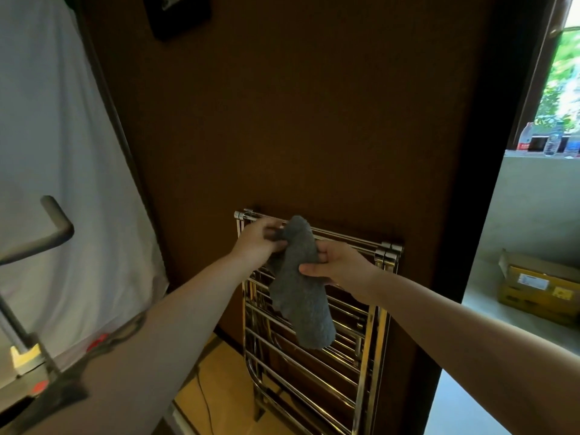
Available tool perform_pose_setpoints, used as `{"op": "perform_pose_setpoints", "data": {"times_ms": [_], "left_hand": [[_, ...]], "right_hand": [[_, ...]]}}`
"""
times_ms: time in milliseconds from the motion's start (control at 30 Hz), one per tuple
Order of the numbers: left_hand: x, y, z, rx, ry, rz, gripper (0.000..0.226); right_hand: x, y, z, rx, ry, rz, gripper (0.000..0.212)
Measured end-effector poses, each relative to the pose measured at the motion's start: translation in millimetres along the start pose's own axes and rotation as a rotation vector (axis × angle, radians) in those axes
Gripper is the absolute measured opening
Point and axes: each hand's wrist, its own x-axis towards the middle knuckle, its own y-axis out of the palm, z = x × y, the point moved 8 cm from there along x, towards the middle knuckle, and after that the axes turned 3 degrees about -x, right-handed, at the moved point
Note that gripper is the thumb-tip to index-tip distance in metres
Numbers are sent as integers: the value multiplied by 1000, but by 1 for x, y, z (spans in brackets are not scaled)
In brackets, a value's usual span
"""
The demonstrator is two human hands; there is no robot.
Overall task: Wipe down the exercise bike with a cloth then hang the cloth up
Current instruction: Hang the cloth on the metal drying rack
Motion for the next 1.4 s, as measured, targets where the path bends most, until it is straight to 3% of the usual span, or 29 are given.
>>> {"op": "perform_pose_setpoints", "data": {"times_ms": [133, 267, 400, 467, 633, 867, 1033, 1200, 1333, 1400], "left_hand": [[-20, 20, 35, -207, -190, 80, 32], [-35, 34, 34, -287, -72, 211, 28], [-36, 40, 30, -216, 15, 255, 74], [-35, 38, 27, -165, 45, 226, 80], [-30, 33, 21, -39, 111, 233, 72], [-24, 33, 16, 167, 169, 279, 61], [-24, 27, 10, 277, 199, 276, 25], [-13, 21, 12, 461, 233, 251, 33], [-12, 25, 1, 427, 277, 253, 19], [-11, 30, -9, 391, 316, 246, 23]], "right_hand": [[0, -8, 5, 6, -7, -33, 35], [0, -14, 3, 74, 4, -56, 38], [2, -15, 3, 92, 8, -68, 44], [3, -13, 3, 99, 22, -49, 49], [5, -12, -4, -24, 88, -19, 63], [7, -27, 0, -139, 56, -188, 44], [1, -48, 13, -490, -88, -430, 31], [-5, -44, 27, -812, -252, -460, 22], [-6, -49, 22, -781, -231, -466, 26], [-6, -53, 19, -681, -204, -503, 38]]}}
